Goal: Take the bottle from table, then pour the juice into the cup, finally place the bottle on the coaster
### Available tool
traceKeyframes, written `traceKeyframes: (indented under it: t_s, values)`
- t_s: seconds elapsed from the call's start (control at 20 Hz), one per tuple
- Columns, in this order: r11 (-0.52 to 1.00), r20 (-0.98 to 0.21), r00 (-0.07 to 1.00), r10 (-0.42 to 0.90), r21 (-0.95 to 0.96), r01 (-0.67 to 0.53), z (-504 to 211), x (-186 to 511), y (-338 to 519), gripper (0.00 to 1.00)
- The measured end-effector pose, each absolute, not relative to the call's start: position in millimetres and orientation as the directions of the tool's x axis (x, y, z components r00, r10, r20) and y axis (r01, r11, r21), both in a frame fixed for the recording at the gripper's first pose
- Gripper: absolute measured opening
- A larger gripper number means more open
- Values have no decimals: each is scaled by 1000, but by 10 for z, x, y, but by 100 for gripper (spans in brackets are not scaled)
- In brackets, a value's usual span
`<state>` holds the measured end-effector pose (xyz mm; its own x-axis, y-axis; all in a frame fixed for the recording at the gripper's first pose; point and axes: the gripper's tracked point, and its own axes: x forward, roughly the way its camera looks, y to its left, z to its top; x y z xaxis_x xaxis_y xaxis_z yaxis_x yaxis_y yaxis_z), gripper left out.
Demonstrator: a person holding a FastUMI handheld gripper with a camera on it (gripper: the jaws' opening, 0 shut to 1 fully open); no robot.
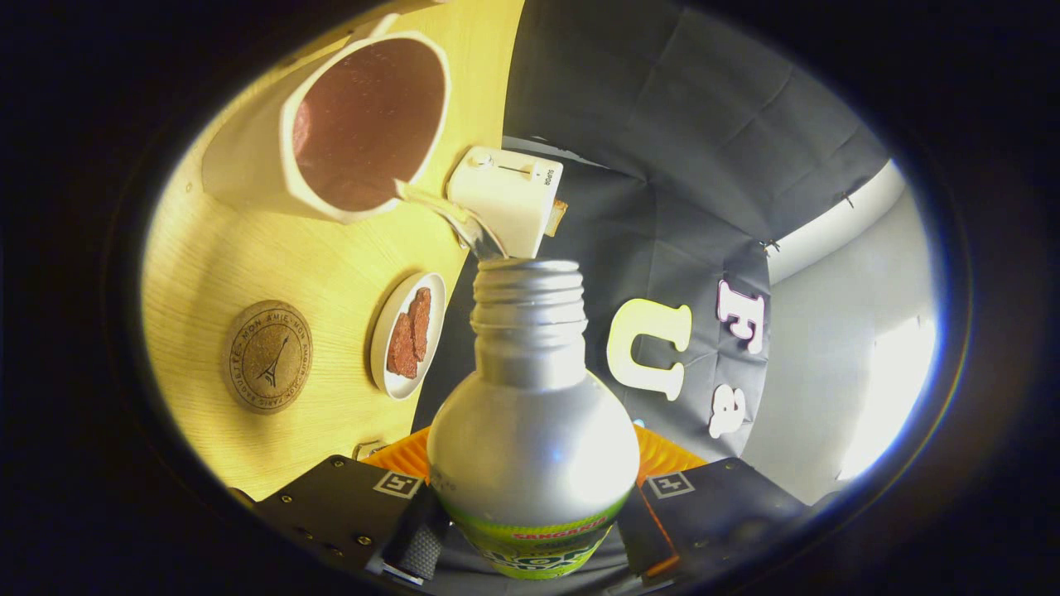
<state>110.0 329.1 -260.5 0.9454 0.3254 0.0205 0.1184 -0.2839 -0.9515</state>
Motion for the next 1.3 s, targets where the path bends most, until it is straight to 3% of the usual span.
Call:
traceKeyframes:
  t_s: [1.3]
  values:
    - [-428,-15,942,336,-893,139,-2648,1073,3343,83]
